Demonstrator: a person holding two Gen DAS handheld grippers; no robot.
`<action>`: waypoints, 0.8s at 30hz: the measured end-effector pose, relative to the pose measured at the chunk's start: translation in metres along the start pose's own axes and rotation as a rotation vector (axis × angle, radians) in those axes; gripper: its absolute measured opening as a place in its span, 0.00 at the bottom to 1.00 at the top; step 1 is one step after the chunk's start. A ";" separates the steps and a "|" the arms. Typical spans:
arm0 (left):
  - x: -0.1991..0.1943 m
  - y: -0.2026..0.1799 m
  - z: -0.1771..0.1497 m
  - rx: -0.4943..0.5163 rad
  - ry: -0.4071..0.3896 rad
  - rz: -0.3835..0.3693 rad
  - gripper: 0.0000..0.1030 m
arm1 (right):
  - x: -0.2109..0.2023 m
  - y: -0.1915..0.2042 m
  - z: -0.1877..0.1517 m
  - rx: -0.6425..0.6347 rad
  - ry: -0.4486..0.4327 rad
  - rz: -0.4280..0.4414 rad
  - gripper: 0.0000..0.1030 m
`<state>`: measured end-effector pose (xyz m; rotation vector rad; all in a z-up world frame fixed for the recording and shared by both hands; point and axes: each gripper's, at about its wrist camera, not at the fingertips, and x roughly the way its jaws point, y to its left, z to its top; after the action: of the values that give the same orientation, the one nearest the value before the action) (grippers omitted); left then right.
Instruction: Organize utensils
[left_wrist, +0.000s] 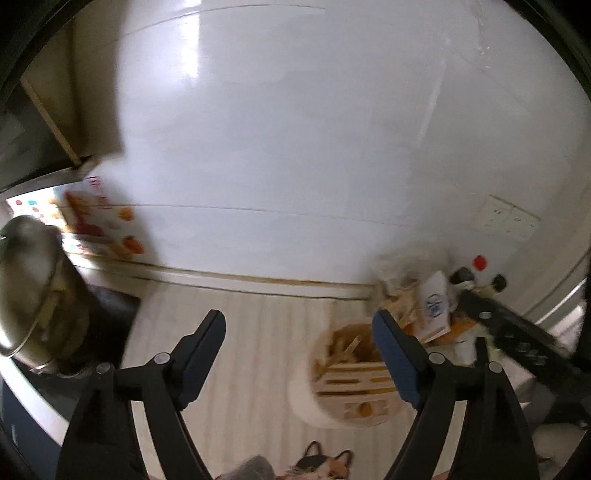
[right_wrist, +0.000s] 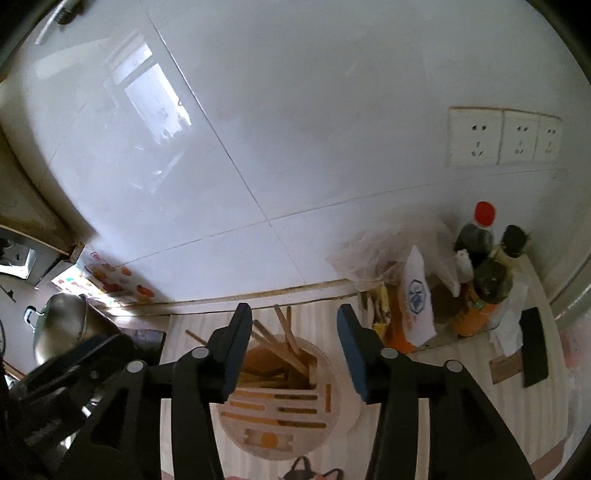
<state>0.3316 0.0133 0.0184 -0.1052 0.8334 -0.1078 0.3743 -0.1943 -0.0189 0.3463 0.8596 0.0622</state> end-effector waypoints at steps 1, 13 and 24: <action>-0.001 0.003 -0.004 -0.004 -0.001 0.018 0.79 | -0.004 0.000 -0.002 -0.006 -0.004 -0.010 0.56; 0.005 0.003 -0.064 0.024 -0.031 0.185 1.00 | -0.029 0.005 -0.064 -0.162 -0.036 -0.178 0.94; -0.018 0.001 -0.086 0.031 -0.053 0.179 1.00 | -0.036 0.002 -0.095 -0.196 -0.044 -0.263 1.00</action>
<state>0.2558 0.0126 -0.0254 -0.0037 0.7844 0.0498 0.2799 -0.1731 -0.0488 0.0488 0.8411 -0.1046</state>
